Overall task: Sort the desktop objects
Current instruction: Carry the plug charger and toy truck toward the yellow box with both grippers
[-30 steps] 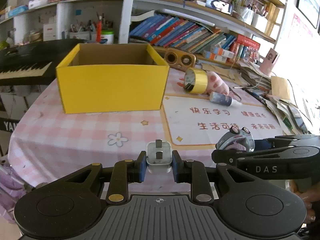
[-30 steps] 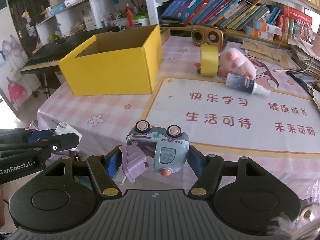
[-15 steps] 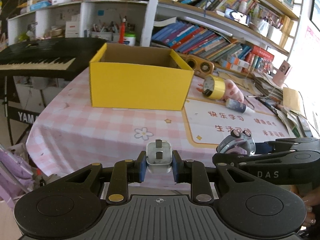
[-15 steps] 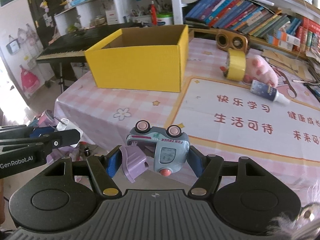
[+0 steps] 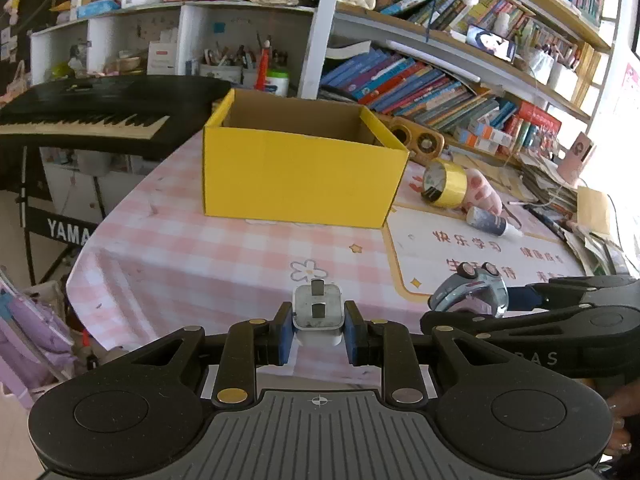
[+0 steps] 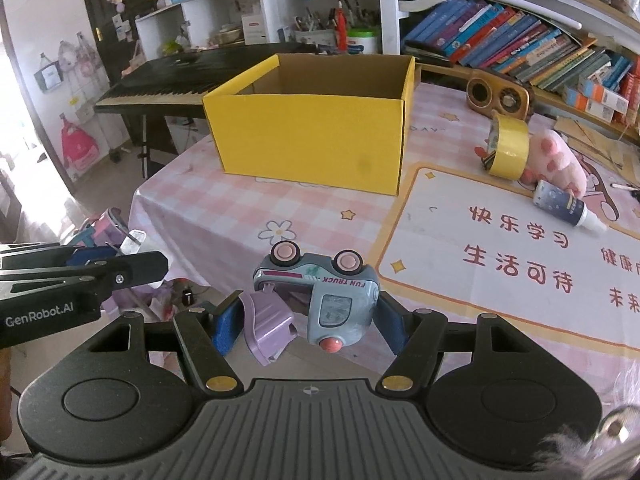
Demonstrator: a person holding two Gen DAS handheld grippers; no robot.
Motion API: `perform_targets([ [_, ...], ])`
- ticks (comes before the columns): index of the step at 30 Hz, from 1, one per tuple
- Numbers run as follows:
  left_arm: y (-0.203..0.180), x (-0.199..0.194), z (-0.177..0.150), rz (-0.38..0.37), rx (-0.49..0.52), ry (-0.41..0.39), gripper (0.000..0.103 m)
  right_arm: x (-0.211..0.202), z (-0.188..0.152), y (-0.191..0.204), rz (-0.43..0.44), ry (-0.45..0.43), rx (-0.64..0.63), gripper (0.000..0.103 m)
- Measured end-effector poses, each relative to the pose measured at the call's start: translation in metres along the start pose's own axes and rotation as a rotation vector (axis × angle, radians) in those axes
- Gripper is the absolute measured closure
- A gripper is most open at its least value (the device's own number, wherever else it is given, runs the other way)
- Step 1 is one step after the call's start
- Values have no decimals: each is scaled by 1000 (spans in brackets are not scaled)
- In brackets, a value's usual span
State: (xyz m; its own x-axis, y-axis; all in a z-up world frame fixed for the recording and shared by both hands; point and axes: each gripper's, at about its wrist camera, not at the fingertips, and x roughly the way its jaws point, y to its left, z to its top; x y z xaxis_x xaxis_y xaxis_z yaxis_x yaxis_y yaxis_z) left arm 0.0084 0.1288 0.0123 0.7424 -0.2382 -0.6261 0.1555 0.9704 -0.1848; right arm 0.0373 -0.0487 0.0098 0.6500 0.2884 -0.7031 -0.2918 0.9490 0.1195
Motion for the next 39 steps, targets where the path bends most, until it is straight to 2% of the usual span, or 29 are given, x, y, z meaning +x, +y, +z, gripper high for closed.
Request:
perform_targets([
  [9, 2, 8, 3, 1, -1, 6, 79, 7, 4, -1, 11, 11, -7, 37],
  [18, 0, 26, 26, -3, 0, -15, 79, 15, 23, -9, 26, -20, -53, 37],
  [29, -3, 44, 73, 6, -13, -104, 79, 27, 79, -34, 63, -92, -52, 37],
  [39, -3, 61, 125, 79, -31, -219, 79, 35, 142, -59, 119, -179, -48, 37],
])
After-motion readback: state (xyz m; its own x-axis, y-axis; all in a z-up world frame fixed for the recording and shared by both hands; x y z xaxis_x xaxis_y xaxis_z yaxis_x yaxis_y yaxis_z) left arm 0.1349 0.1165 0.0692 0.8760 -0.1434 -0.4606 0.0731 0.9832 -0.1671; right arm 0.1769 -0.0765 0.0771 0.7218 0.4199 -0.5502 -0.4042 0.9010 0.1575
